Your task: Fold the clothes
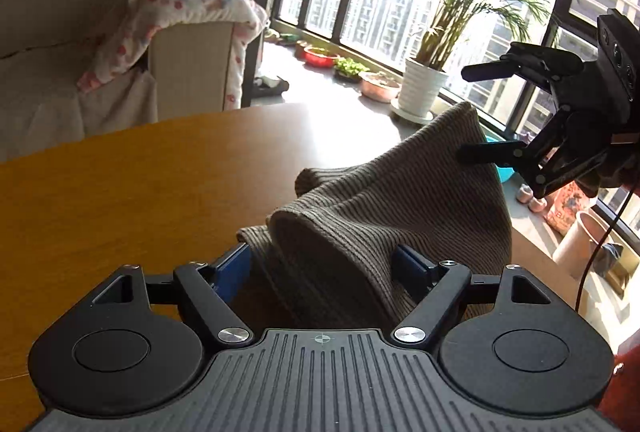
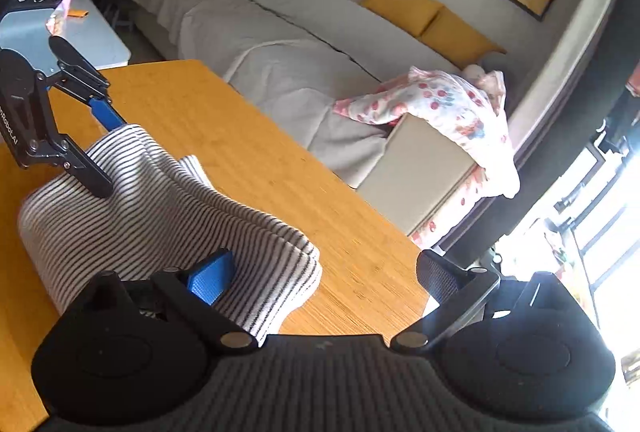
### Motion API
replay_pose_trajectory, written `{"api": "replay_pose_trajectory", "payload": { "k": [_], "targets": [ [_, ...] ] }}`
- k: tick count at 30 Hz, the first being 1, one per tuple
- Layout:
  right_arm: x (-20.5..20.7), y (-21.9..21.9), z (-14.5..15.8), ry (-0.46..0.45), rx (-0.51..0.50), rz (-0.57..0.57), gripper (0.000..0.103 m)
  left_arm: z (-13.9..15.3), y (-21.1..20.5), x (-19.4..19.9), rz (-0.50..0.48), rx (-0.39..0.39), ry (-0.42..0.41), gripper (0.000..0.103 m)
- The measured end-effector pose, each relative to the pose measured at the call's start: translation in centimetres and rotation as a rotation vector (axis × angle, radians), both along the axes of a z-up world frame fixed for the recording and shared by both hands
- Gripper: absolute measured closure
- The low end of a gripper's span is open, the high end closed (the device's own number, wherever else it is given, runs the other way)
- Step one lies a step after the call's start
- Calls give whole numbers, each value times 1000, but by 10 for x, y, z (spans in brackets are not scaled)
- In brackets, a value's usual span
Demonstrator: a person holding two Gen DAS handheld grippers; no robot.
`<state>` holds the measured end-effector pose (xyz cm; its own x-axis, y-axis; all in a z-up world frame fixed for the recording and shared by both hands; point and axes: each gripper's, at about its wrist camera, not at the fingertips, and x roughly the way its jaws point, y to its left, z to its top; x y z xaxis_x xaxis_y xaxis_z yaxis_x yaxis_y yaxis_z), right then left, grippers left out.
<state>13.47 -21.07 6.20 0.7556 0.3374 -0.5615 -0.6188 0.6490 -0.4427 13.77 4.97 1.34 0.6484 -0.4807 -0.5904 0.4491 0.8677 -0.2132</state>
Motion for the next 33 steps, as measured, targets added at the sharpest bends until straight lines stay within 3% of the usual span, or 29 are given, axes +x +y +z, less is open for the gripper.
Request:
{"api": "replay_pose_trajectory", "payload": {
  "k": [4,6,9,11,14,16,18,20,23,26,29,31,33],
  "targets": [
    [30,3,-42,-4,-41,-145,1,-7,-1,19,32,68,11,20],
    [46,-2,-61,36,20,-217,1,-14,-1,30,38,69,58,18],
    [57,-22,-64,128,173,-313,1,-19,4,47,53,37,126,9],
    [50,-28,-60,136,217,-344,1,-19,7,51,49,34,137,8],
    [28,-38,-46,160,318,-372,1,-4,10,40,38,33,79,11],
    [10,-59,-35,236,452,-375,0,10,15,32,26,-3,33,13],
    [-6,-81,-33,350,600,-401,0,29,19,25,-33,-92,-13,7],
    [-23,-102,-38,478,744,-435,0,39,15,20,-90,-130,-48,5],
    [-46,-116,-56,603,871,-489,0,36,-10,20,-173,-106,-73,4],
    [-59,-112,-75,714,932,-480,0,13,-30,44,-144,-70,-6,4],
    [-59,-95,-91,755,887,-467,4,-10,-37,69,-114,-84,86,3],
    [-54,-87,-95,754,875,-447,29,-23,-35,82,-104,-134,173,3],
    [-43,-84,-97,752,879,-447,34,-34,-23,92,-84,-221,265,3]
  ]
}}
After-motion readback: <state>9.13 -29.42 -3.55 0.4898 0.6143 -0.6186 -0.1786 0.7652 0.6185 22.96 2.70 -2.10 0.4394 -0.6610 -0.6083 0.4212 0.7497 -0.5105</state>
